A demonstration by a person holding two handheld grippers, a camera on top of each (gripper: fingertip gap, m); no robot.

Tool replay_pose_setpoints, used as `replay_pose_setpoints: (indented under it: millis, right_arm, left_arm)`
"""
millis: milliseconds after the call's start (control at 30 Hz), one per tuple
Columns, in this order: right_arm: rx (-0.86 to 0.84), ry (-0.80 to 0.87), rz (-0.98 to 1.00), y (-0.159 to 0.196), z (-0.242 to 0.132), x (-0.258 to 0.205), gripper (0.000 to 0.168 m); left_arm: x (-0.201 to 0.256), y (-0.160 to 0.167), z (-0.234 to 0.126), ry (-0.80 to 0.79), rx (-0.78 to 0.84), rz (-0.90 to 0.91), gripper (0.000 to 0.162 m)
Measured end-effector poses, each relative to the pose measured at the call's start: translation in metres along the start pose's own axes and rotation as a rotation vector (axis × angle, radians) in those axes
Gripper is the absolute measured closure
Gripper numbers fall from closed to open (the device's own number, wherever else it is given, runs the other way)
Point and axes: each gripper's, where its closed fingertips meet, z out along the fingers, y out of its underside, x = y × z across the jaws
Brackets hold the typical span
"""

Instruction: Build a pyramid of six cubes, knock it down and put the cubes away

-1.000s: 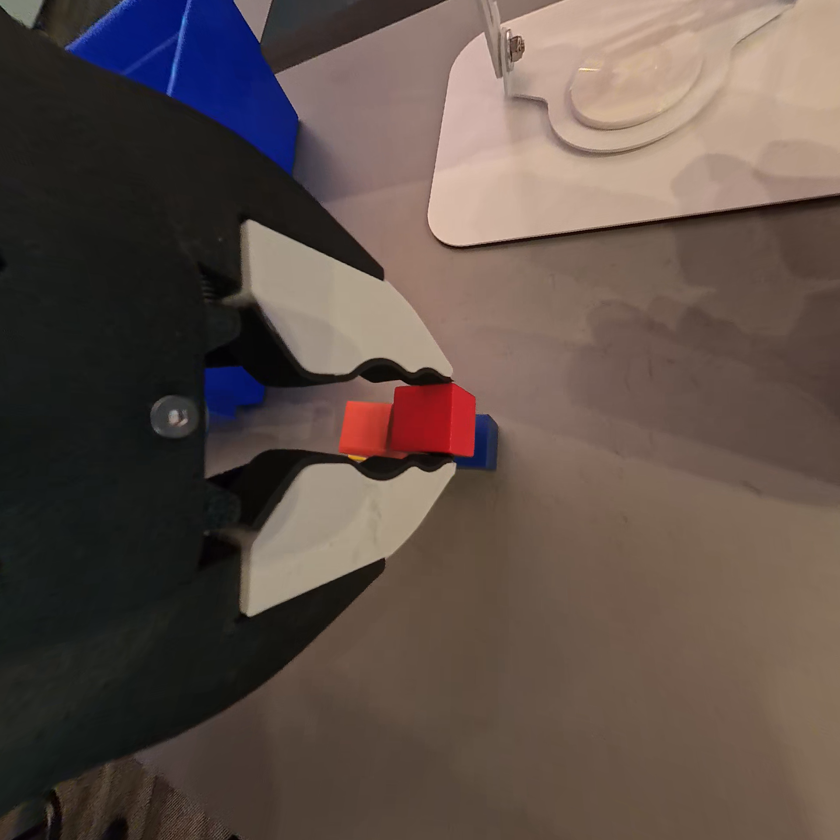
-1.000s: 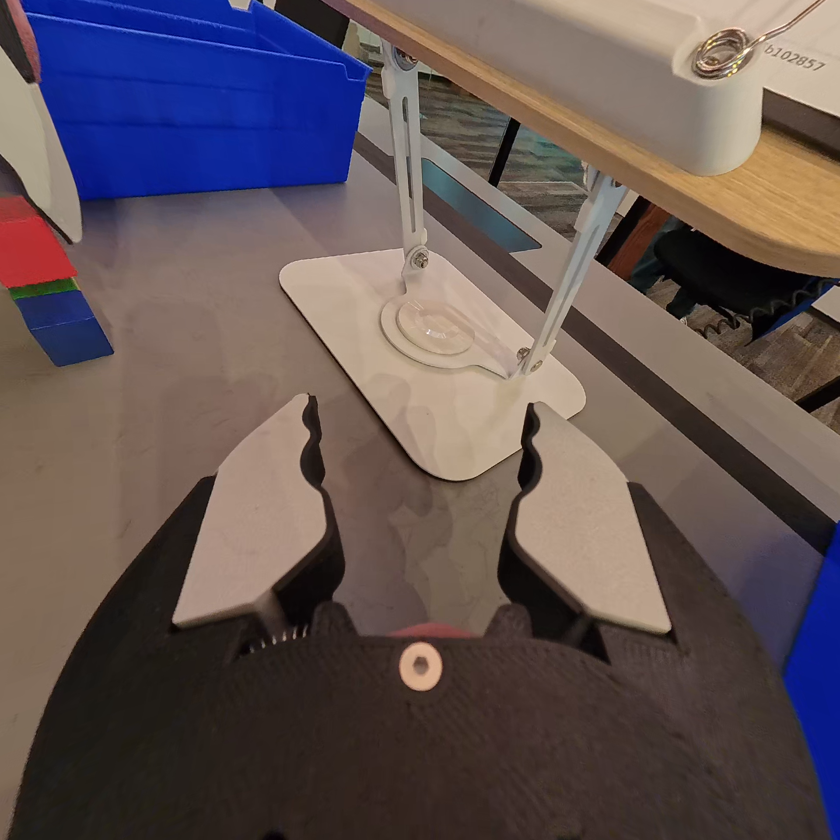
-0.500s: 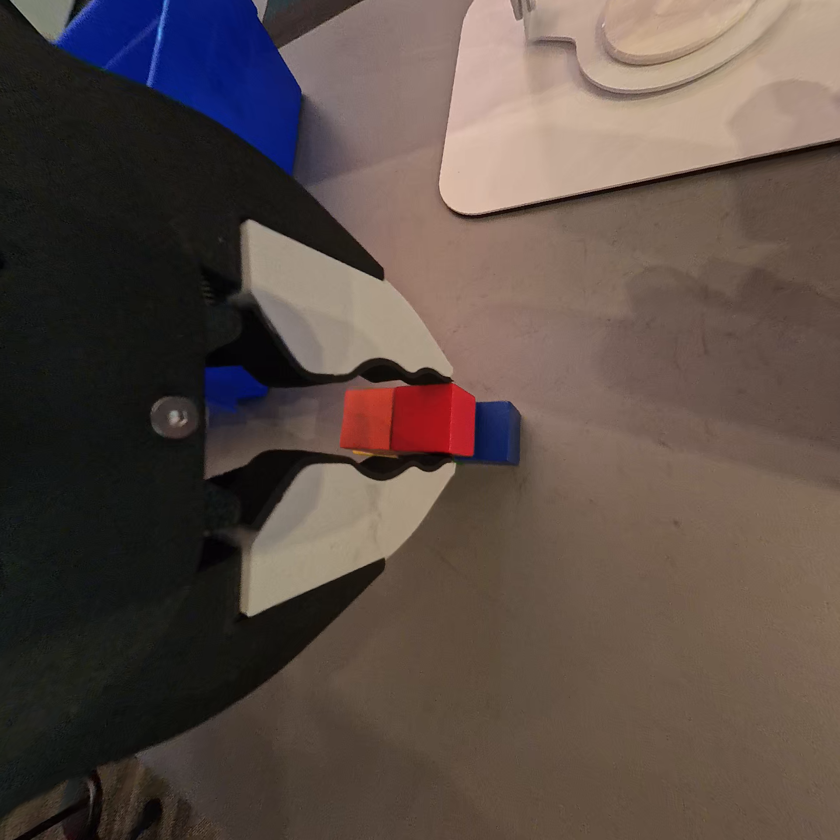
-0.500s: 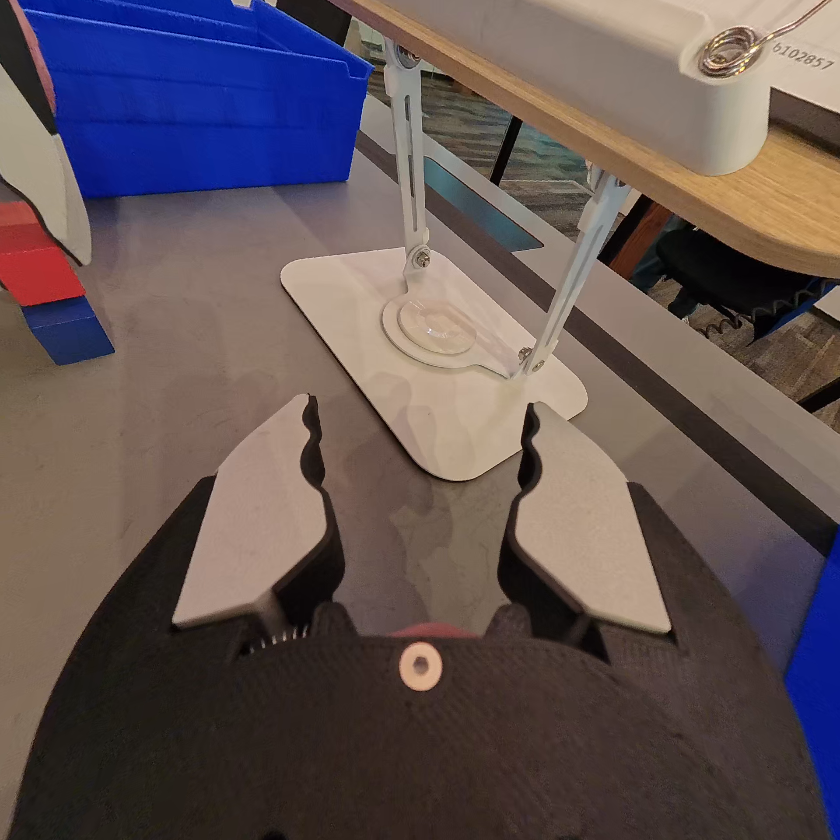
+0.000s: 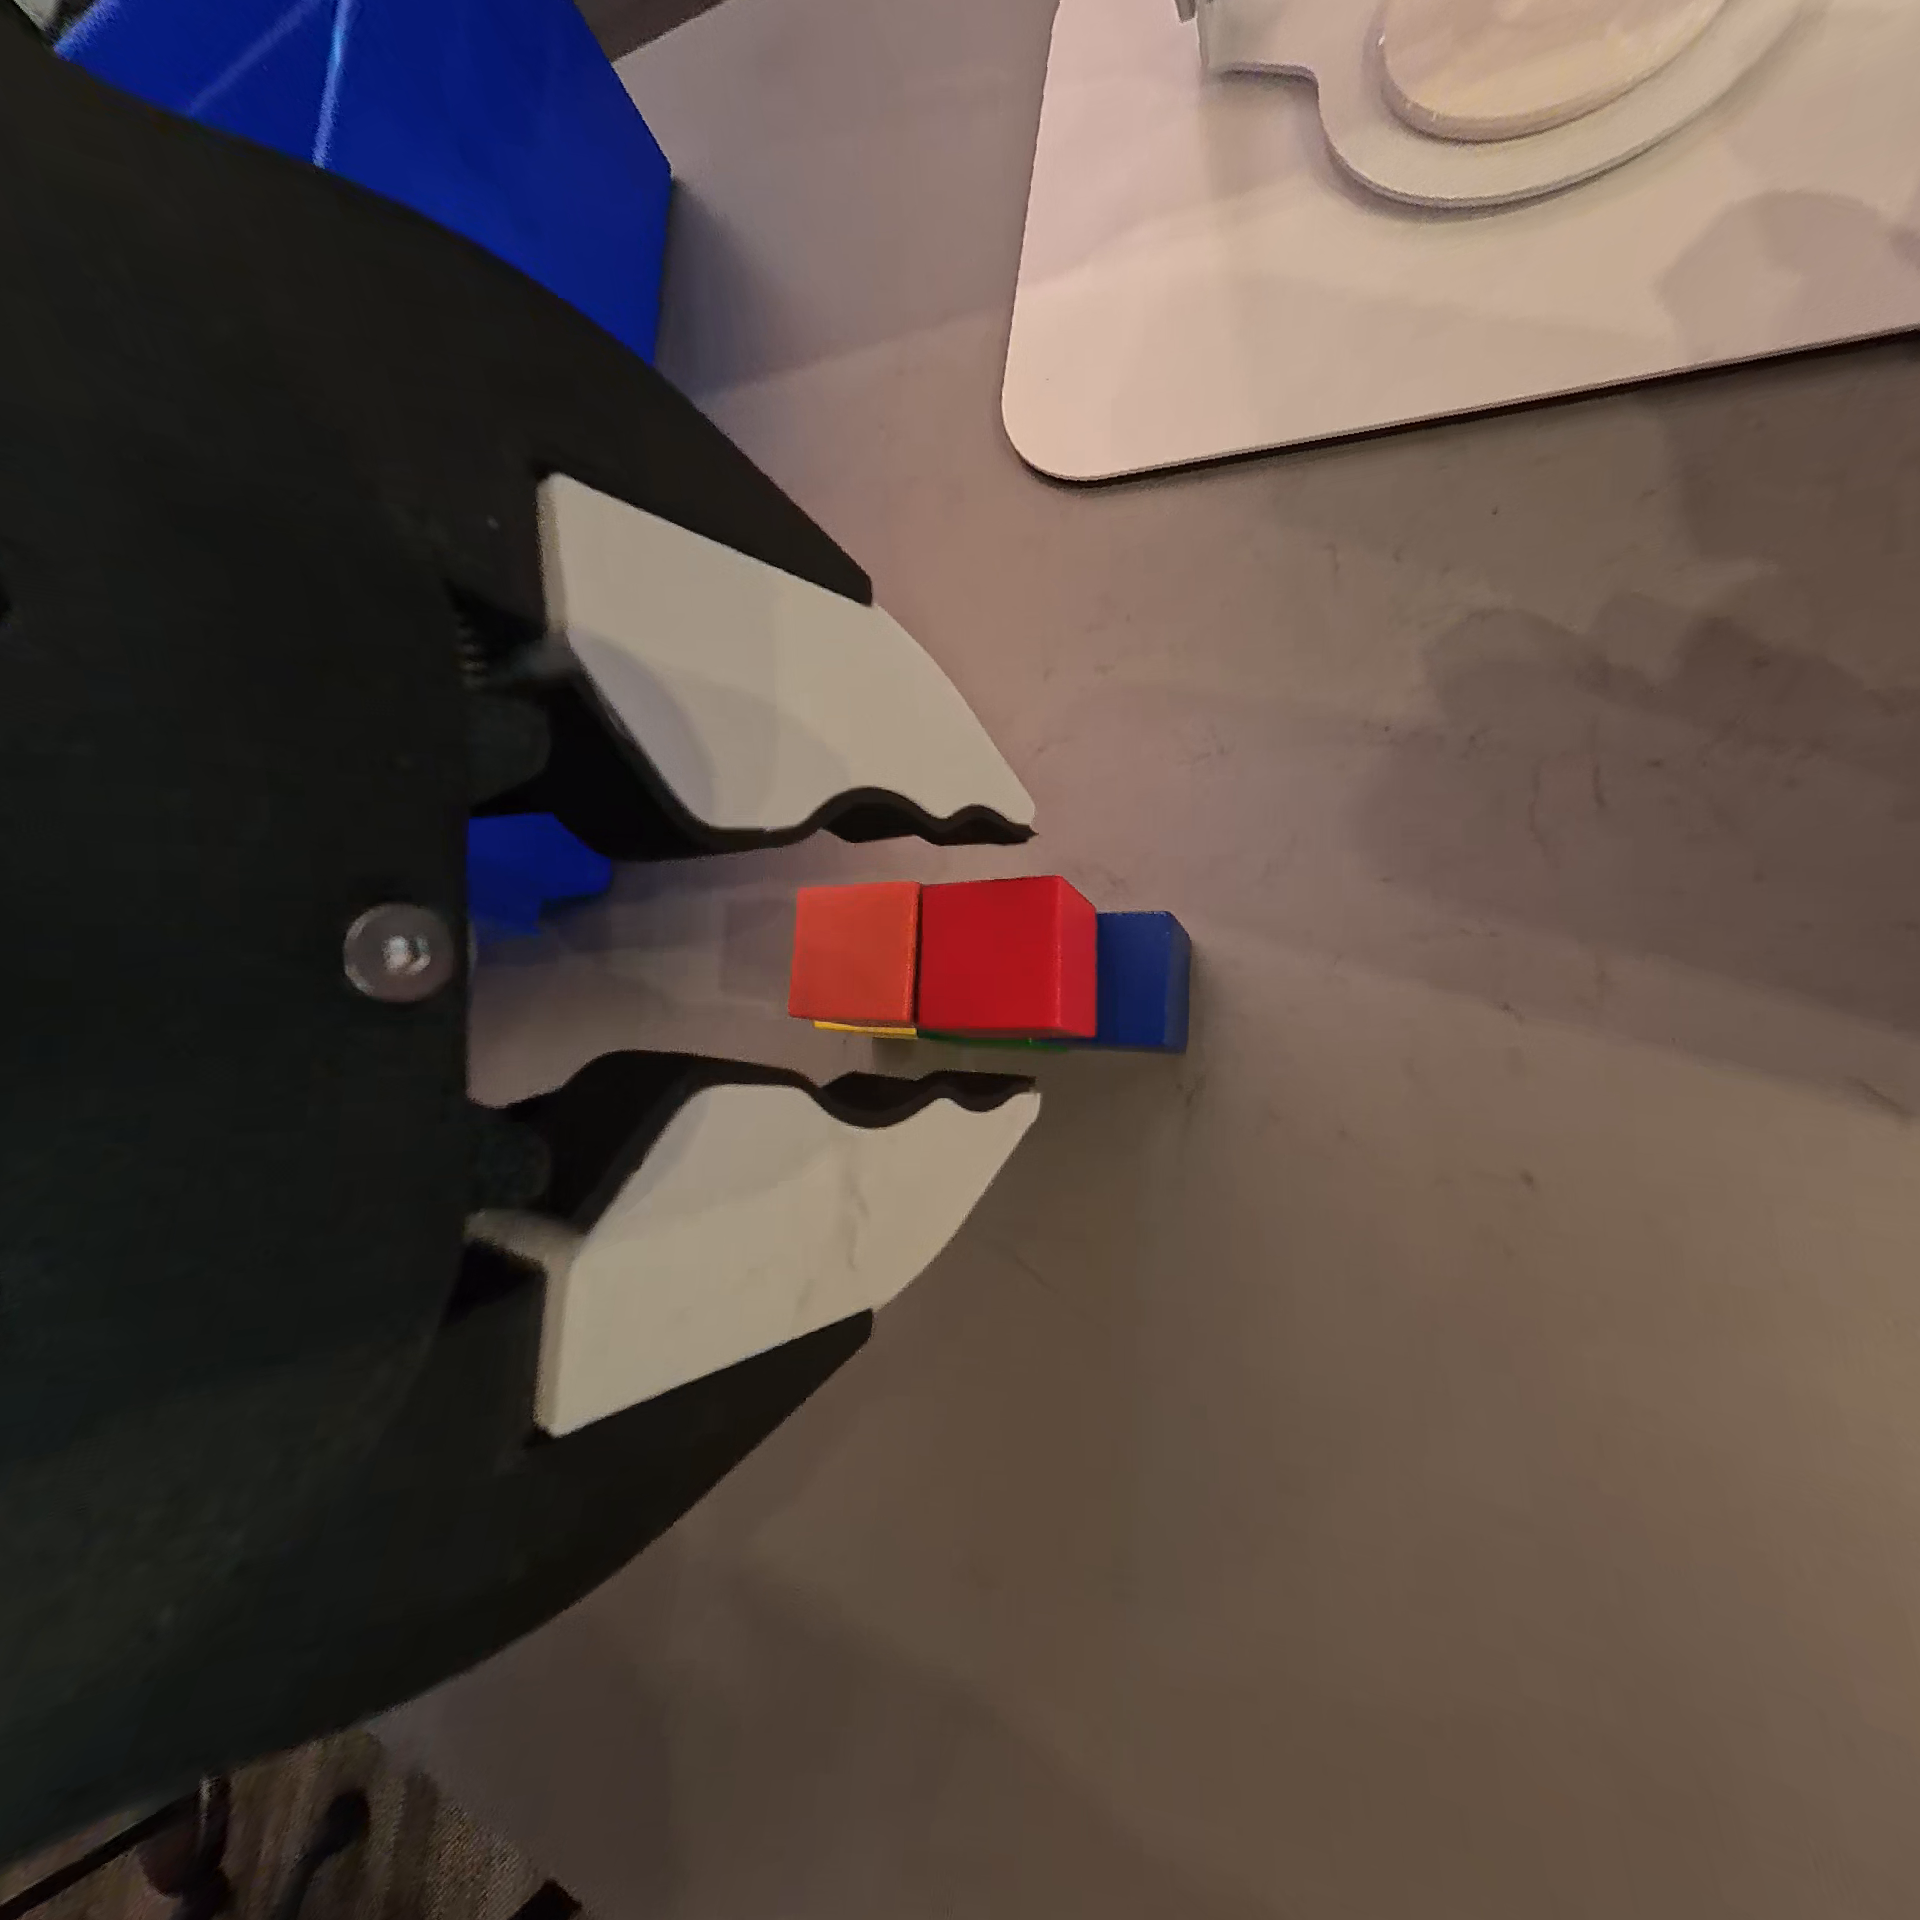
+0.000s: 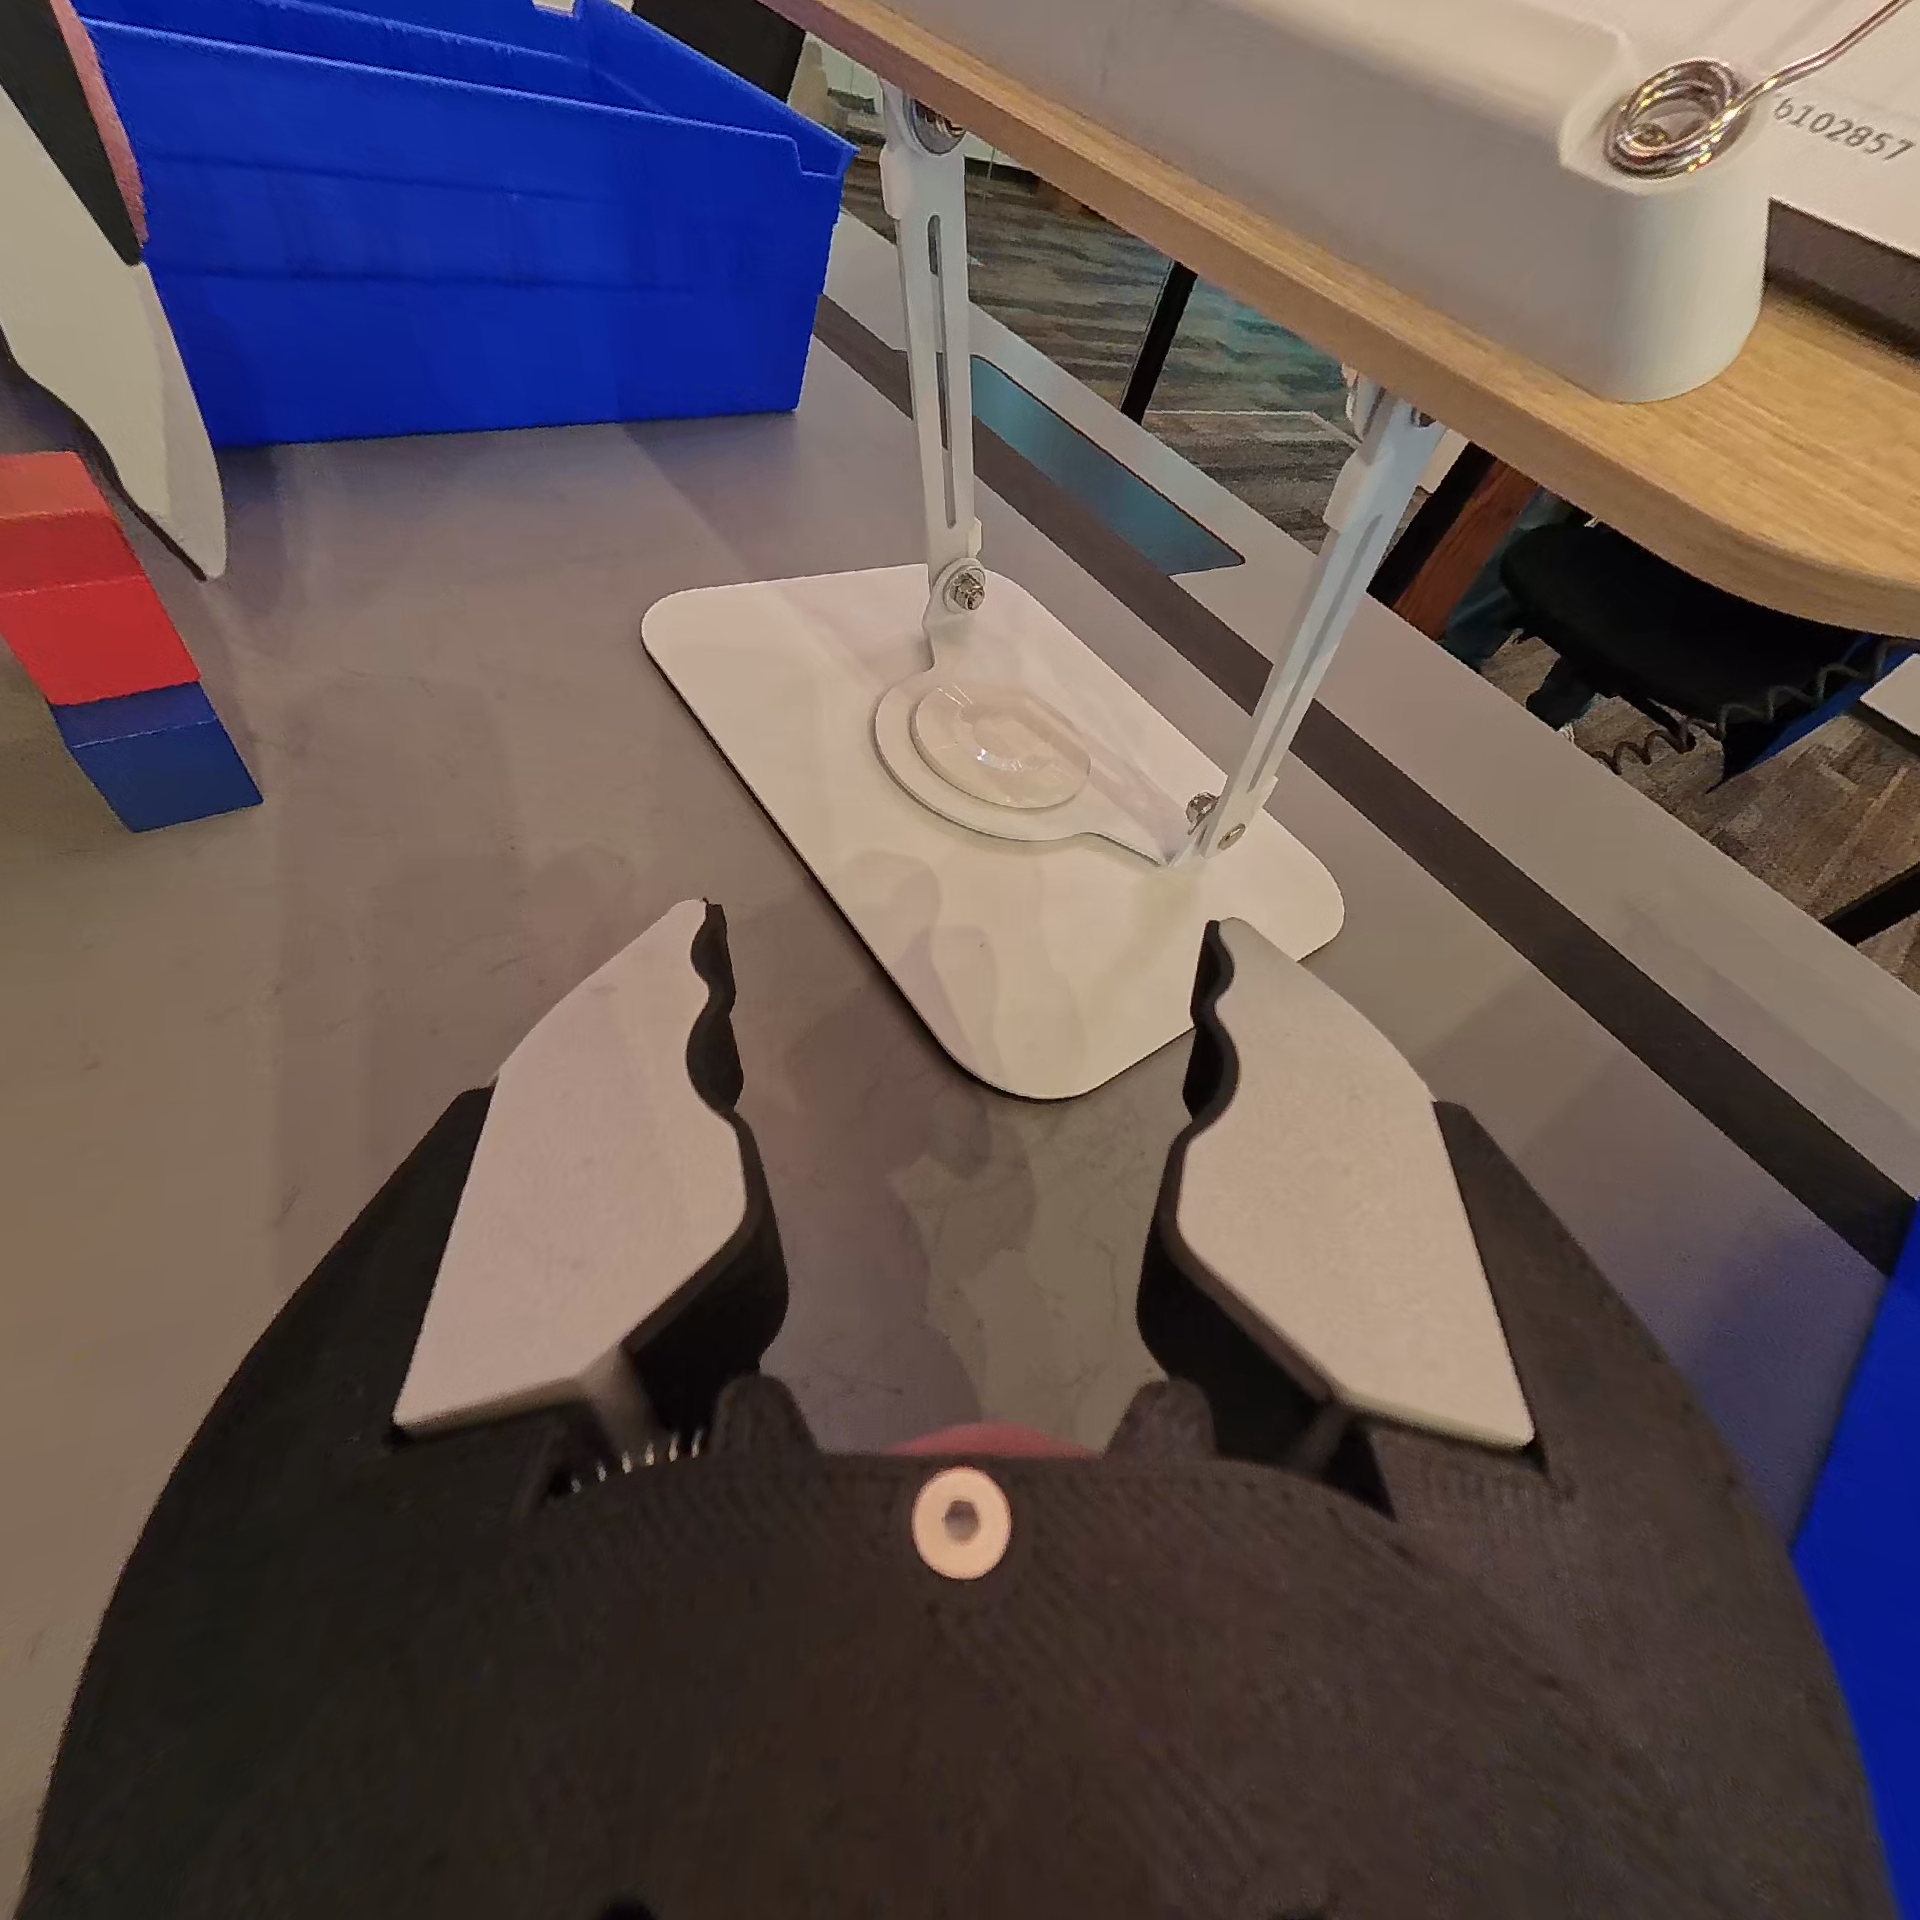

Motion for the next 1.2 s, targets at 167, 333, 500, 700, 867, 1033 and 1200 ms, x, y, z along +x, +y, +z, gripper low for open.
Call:
replay_pose_setpoints:
  millis: [167, 333, 500, 700, 867, 1033, 1200]
  right_arm:
    - [0.001, 0.000, 0.000, 0.000, 0.000, 0.000, 0.083]
    - [0.000, 0.000, -0.001, 0.000, 0.000, 0.000, 0.083]
    - [0.001, -0.001, -0.001, 0.000, 0.000, 0.000, 0.083]
    - [-0.001, -0.003, -0.005, 0.000, 0.000, -0.001, 0.083]
    - [0.001, -0.003, -0.002, 0.000, 0.000, -0.001, 0.083]
    - [0.000, -0.004, -0.004, 0.000, 0.000, -0.001, 0.083]
    - [0.000, -0.004, -0.005, 0.000, 0.000, -0.001, 0.083]
  left_arm:
    - [0.002, 0.004, 0.009, -0.010, -0.032, 0.017, 0.126]
    - [-0.002, 0.003, 0.005, -0.021, -0.017, 0.007, 0.121]
    - [-0.003, 0.016, -0.013, -0.018, -0.005, -0.026, 0.117]
    - [-0.003, 0.034, -0.008, -0.025, -0.027, -0.053, 0.125]
    - [-0.002, 0.030, -0.007, -0.029, -0.018, -0.041, 0.130]
    - [-0.003, 0.028, -0.007, -0.030, -0.017, -0.036, 0.133]
    - [-0.001, 0.027, -0.005, -0.024, -0.015, -0.027, 0.135]
